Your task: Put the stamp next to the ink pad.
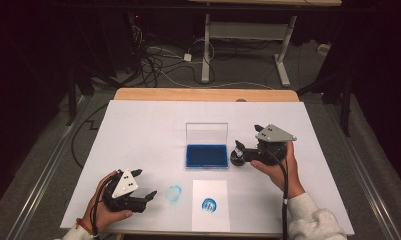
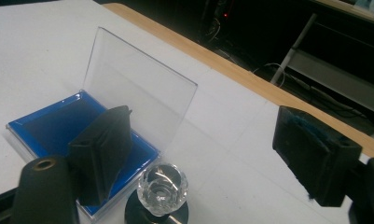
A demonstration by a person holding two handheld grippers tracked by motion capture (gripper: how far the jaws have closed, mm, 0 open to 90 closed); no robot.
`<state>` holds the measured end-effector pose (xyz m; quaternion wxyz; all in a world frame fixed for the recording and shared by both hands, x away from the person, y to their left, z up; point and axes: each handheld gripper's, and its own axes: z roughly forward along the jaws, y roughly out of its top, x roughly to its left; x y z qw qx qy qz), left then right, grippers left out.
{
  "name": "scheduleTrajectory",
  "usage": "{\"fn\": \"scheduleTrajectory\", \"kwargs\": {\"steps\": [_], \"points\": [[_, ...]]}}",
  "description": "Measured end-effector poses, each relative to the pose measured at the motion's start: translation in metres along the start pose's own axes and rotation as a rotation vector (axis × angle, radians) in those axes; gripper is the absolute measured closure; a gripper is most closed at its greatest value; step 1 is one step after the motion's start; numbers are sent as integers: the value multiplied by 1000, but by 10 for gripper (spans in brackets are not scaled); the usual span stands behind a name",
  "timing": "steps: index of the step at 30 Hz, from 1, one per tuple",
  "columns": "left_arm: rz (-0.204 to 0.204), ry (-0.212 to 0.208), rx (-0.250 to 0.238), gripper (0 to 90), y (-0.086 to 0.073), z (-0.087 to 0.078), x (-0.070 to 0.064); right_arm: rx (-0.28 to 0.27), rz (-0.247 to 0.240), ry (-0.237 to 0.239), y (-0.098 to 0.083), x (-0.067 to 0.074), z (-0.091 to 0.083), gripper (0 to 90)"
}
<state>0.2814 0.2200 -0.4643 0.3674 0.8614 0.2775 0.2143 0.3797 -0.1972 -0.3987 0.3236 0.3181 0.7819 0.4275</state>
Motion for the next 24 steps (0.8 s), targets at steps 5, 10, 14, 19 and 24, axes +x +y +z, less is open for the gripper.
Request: {"fn": "scheduleTrajectory", "kwargs": {"steps": [5, 10, 14, 19, 24], "points": [[1, 1, 0, 178, 0, 0, 0, -14, -8, 16, 2, 3, -6, 229], [0, 1, 0, 177, 0, 0, 0, -33, 4, 22, 4, 3, -14, 237], [0, -2, 2, 177, 0, 0, 0, -44, -13, 25, 5, 5, -20, 216], [0, -2, 3, 177, 0, 0, -1, -55, -30, 10, 7, 8, -27, 190], [4, -3, 5, 177, 0, 0, -1, -53, -74, -19, 8, 13, -34, 210]]}}
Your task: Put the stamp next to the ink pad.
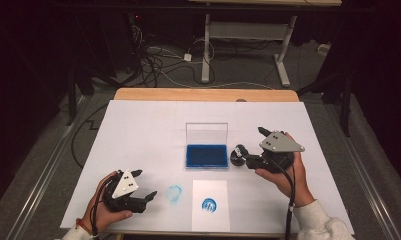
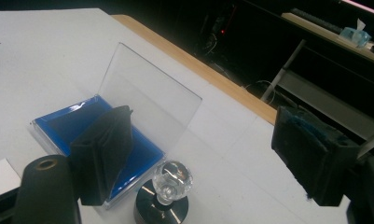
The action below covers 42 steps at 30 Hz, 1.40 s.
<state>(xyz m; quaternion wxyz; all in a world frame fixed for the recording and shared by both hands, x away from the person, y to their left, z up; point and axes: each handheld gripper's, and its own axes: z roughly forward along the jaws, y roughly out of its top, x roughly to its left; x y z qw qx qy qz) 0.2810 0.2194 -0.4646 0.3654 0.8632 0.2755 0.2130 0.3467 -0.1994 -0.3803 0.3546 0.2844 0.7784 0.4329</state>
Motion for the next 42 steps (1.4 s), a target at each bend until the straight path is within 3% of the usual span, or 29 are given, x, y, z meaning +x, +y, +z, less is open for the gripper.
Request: {"fn": "scheduleTrajectory", "kwargs": {"steps": [12, 32, 42], "points": [[-2, -1, 1, 177, 0, -1, 1, 1, -35, 20, -3, 5, -15, 206], [-5, -3, 7, 172, 0, 0, 0, 8, -64, 4, -15, 9, -36, 201], [-6, -10, 8, 172, 1, 2, 0, -2, -36, -3, -26, 3, -48, 177]]}}
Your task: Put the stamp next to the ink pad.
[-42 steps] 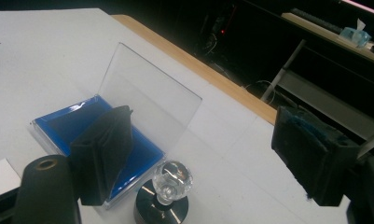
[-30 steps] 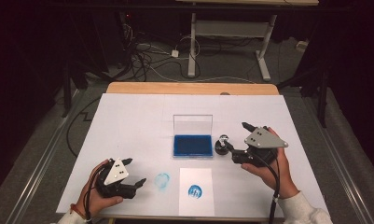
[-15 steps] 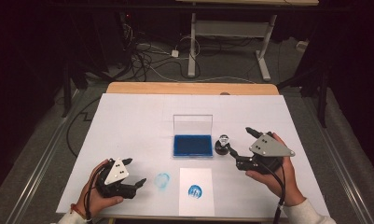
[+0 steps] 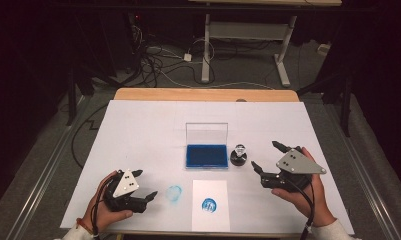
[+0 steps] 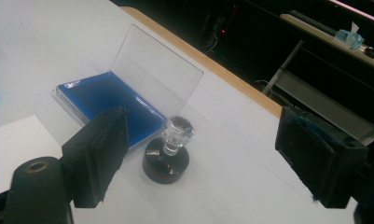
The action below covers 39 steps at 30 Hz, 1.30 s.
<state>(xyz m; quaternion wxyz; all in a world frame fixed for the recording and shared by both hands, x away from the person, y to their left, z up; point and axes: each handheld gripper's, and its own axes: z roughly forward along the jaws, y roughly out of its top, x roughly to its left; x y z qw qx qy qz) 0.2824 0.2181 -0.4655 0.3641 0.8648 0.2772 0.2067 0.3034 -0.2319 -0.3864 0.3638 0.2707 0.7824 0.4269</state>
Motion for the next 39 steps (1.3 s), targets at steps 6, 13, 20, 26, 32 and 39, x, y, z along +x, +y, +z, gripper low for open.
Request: {"fn": "scheduleTrajectory", "kwargs": {"steps": [6, 13, 20, 26, 32, 39], "points": [[-3, -1, -1, 172, 0, 1, 0, 6, 2, -6, -10, -4, -8, 177], [0, -5, -1, 172, 1, 2, -1, 15, -4, -7, -20, -7, -16, 177], [6, -4, 0, 172, 1, 2, -1, 34, -18, -8, -35, -6, -21, 177], [6, -6, 2, 172, 2, 3, -1, 35, -4, 2, -48, -7, -25, 178], [2, -4, 2, 172, 2, 4, 1, 48, 7, -4, -63, -7, -27, 179], [-2, 9, -13, 172, 4, 2, 3, 77, 12, -34, -88, 0, -26, 179]]}}
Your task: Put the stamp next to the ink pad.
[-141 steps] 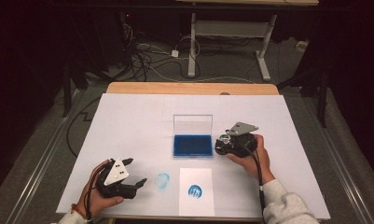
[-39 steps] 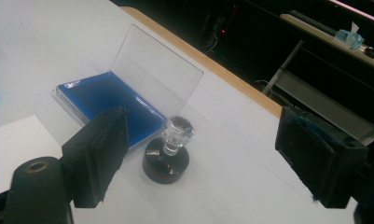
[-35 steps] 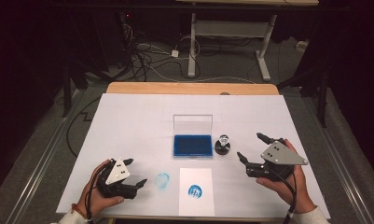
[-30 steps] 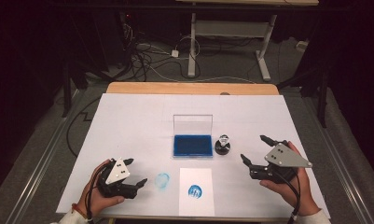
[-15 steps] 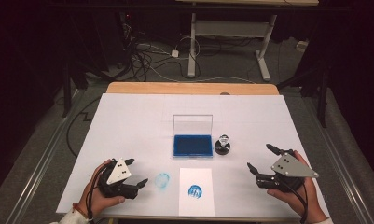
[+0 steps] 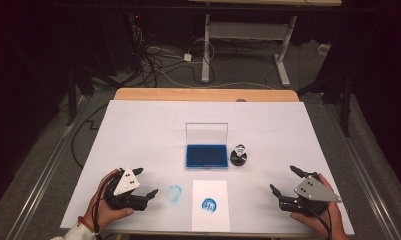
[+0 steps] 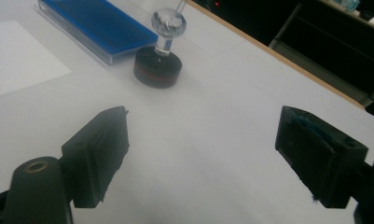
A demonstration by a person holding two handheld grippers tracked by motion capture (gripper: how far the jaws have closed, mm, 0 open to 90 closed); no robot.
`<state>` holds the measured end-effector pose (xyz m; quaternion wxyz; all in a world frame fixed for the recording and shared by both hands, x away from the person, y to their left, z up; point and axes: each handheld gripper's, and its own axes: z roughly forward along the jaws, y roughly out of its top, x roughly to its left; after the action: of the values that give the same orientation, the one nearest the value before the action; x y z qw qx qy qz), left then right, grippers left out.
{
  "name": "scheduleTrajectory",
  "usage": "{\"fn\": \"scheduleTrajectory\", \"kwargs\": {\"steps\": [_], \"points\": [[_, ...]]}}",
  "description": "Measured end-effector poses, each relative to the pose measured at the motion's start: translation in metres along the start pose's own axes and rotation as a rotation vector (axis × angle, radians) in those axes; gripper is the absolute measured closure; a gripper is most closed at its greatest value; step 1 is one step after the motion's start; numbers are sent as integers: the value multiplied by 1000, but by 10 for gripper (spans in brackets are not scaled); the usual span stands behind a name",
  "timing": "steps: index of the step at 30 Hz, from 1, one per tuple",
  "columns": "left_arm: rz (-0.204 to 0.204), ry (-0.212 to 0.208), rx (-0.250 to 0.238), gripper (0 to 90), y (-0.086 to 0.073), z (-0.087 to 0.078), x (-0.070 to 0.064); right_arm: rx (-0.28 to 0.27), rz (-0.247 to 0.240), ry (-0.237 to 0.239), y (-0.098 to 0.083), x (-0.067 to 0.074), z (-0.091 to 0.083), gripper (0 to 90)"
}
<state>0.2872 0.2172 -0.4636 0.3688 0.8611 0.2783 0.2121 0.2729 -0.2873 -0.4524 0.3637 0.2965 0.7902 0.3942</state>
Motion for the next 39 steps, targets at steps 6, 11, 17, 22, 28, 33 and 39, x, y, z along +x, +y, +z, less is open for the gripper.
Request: {"fn": "scheduleTrajectory", "kwargs": {"steps": [6, 11, 17, 22, 28, 33, 39], "points": [[7, 3, 5, 172, -1, -1, -3, 40, 12, 8, -9, 4, 4, 179], [15, 9, 0, 172, -1, -4, -5, 29, 7, 21, -7, 5, 5, 179], [15, 6, 2, 172, -2, -4, -6, 25, -2, 33, -5, 9, 4, 179], [9, 7, 5, 172, -4, -5, -5, 12, 8, 26, -3, 7, 5, 179], [10, 9, 11, 172, -4, -5, -6, 14, -3, 27, -2, 8, 5, 179], [6, 5, 9, 172, -4, -4, -5, 7, 9, 18, -2, 6, 4, 179], [-1, 1, 11, 172, -5, -4, -4, 14, 12, 18, -2, 6, 6, 179]]}}
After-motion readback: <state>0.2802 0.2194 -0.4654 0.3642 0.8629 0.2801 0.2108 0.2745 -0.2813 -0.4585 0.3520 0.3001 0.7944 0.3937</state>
